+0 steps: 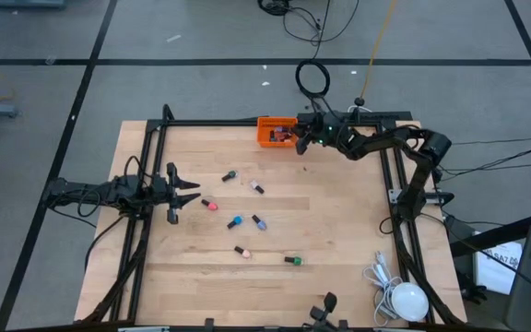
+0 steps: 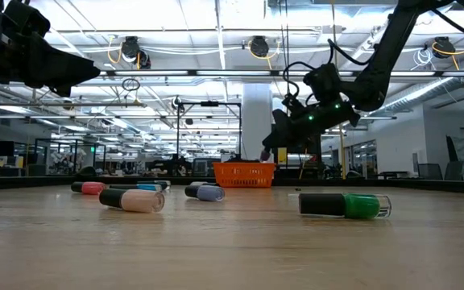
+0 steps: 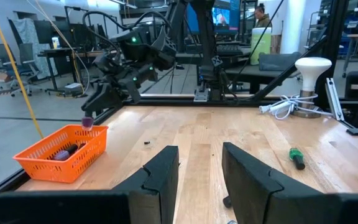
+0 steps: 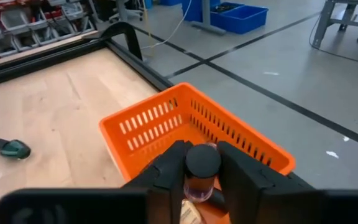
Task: Pick & Place Nail Polish
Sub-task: Put the violet nail polish bottle into the basket, then put the green nail polish bottle into the basket
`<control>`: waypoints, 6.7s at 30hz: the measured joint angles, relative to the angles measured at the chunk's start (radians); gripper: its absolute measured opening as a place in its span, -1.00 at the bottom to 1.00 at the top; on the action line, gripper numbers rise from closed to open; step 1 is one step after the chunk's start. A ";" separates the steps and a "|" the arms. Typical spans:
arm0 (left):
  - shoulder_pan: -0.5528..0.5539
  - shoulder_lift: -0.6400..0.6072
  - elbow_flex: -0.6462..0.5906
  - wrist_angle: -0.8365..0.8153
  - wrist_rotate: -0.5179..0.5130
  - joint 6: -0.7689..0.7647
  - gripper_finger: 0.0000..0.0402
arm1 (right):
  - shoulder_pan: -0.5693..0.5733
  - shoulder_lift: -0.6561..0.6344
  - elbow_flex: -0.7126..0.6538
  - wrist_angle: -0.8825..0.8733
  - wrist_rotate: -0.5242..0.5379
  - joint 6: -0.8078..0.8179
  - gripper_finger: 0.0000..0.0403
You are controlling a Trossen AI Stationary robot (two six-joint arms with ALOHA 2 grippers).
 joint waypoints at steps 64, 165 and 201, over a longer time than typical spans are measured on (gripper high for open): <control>0.000 0.000 0.000 0.000 0.000 0.000 -0.38 | 1.196 -0.164 0.133 -0.827 0.261 0.373 0.33; 0.000 0.000 0.000 0.000 0.000 0.000 -0.38 | 0.999 0.050 0.200 -1.018 0.175 -0.158 -0.47; 0.000 0.000 0.000 0.000 -0.005 0.000 -0.38 | 0.812 -0.303 -0.149 0.257 -0.321 0.192 -0.47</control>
